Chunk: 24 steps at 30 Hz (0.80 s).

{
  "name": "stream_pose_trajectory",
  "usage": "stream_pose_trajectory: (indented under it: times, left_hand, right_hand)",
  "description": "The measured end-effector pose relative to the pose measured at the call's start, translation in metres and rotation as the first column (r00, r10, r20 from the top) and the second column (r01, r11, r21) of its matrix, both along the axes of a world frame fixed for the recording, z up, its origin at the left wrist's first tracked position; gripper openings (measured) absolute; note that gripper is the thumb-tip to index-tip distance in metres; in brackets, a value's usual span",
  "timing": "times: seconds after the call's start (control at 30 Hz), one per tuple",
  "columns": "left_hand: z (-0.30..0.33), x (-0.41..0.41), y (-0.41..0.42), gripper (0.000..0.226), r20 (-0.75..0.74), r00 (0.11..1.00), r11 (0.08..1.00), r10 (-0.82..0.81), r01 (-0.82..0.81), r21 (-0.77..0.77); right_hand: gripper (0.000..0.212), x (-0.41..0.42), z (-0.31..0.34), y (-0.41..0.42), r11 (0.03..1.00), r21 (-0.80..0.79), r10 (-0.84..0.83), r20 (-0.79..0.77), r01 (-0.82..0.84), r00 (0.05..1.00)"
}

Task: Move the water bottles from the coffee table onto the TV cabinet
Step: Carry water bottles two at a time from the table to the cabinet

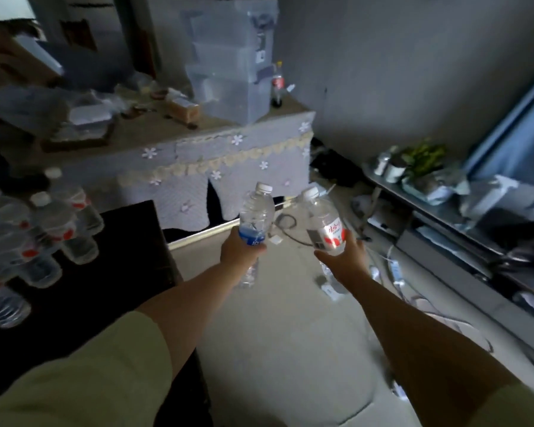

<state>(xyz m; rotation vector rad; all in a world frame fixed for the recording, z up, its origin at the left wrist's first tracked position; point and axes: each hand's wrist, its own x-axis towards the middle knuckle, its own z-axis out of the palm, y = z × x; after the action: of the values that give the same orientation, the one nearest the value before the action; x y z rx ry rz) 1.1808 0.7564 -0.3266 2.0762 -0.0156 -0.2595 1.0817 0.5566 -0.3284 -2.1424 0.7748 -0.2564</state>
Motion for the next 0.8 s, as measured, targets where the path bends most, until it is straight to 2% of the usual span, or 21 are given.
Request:
stream_pose_trajectory:
  times: [0.17, 0.37, 0.5, 0.6, 0.8]
  left_hand:
    - [0.007, -0.018, -0.063, 0.051, 0.041, 0.972, 0.972, -0.231, 0.229, 0.044]
    - [0.014, -0.087, -0.15, 0.049, -0.028, 0.885, 0.885, -0.464, 0.465, 0.003]
    - [0.016, -0.142, -0.202, 0.049, -0.038, 0.797, 0.798, -0.602, 0.603, 0.015]
    - [0.02, -0.201, -0.248, 0.054, -0.034, 0.697, 0.696, -0.716, 0.717, 0.038]
    - [0.02, -0.333, -0.325, 0.056, -0.068, 0.538, 0.539, -0.84, 0.842, -0.008]
  right_hand:
    - [0.079, -0.071, 0.003, -0.027, 0.966, -0.034, -0.257, 0.006, 0.257, 0.966]
    - [0.073, -0.178, 0.009, -0.065, 0.853, -0.03, -0.521, 0.014, 0.521, 0.853]
    - [0.068, -0.249, 0.014, -0.085, 0.754, 0.011, -0.656, 0.054, 0.656, 0.753]
    - [0.067, -0.318, 0.016, -0.101, 0.652, 0.017, -0.757, 0.066, 0.758, 0.65]
    - [0.065, -0.458, 0.018, -0.12, 0.443, -0.016, -0.895, 0.054, 0.896, 0.443]
